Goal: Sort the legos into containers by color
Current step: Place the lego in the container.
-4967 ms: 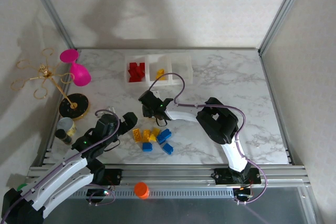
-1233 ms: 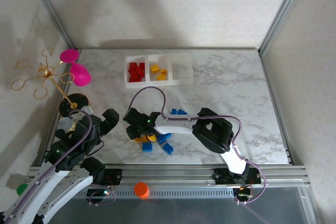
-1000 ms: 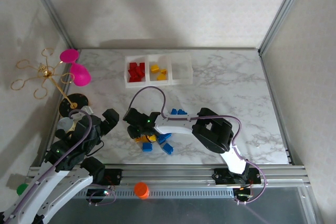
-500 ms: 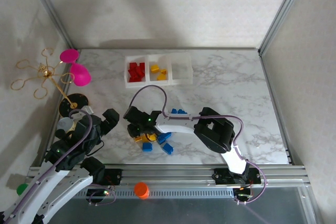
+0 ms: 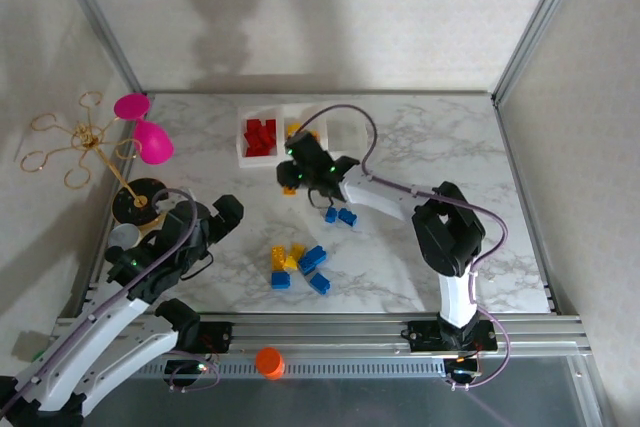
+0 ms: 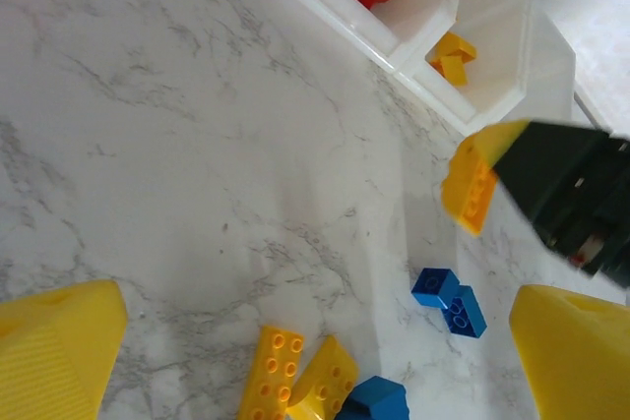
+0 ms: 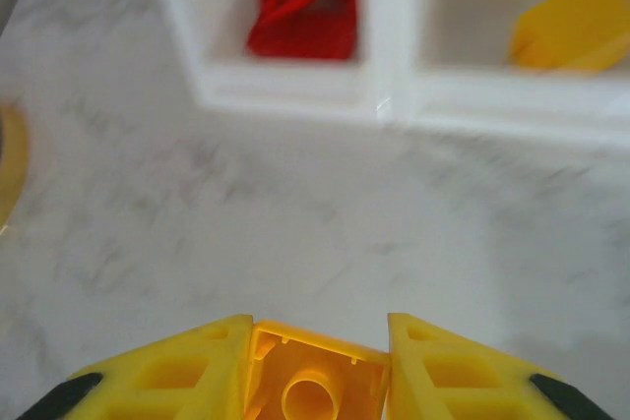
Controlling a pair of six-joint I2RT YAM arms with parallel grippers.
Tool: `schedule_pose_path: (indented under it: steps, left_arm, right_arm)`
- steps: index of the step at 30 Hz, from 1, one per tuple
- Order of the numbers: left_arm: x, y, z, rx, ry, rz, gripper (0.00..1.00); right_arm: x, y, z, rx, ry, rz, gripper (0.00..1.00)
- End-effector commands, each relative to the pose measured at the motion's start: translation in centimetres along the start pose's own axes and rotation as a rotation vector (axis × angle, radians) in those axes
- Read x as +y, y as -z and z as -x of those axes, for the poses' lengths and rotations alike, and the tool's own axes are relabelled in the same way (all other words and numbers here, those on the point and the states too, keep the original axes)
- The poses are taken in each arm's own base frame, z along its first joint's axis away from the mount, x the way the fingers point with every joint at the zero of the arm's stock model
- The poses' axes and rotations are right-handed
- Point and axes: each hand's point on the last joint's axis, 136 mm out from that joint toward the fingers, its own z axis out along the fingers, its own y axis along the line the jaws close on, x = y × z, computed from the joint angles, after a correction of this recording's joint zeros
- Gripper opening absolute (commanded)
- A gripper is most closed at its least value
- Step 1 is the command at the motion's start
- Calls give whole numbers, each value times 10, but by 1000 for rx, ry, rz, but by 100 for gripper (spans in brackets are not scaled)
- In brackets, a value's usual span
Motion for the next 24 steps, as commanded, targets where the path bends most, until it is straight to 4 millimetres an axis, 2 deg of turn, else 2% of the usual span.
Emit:
schedule_pose_path:
  steps: [1, 6, 9, 10, 13, 18, 21, 24]
  left_arm:
    - [-18, -9, 1, 4, -9, -60, 100]
    - [-26, -24, 0, 7, -27, -56, 100]
    - [-32, -30, 0, 5, -31, -64, 100]
    - [-33, -33, 0, 5, -36, -64, 100]
    - [-36, -37, 1, 2, -47, -63, 100]
    - [-37, -42, -2, 17, -68, -58, 100]
    - [-36, -44, -6, 32, -74, -54, 100]
    - [-36, -45, -13, 61, -86, -60, 100]
  right_arm:
    - [-18, -12, 47, -117, 22, -52, 33]
    - [-50, -36, 92, -208, 50, -148, 34]
    - [-51, -56, 108, -240, 100, -164, 33]
    - [-67, -60, 121, -260, 104, -189, 33]
    - [-67, -66, 139, -291, 137, -212, 42]
    - [-54, -56, 157, -323, 164, -172, 54]
    - [-45, -40, 159, -327, 174, -141, 56]
    - [-37, -20, 150, -310, 166, -92, 58]
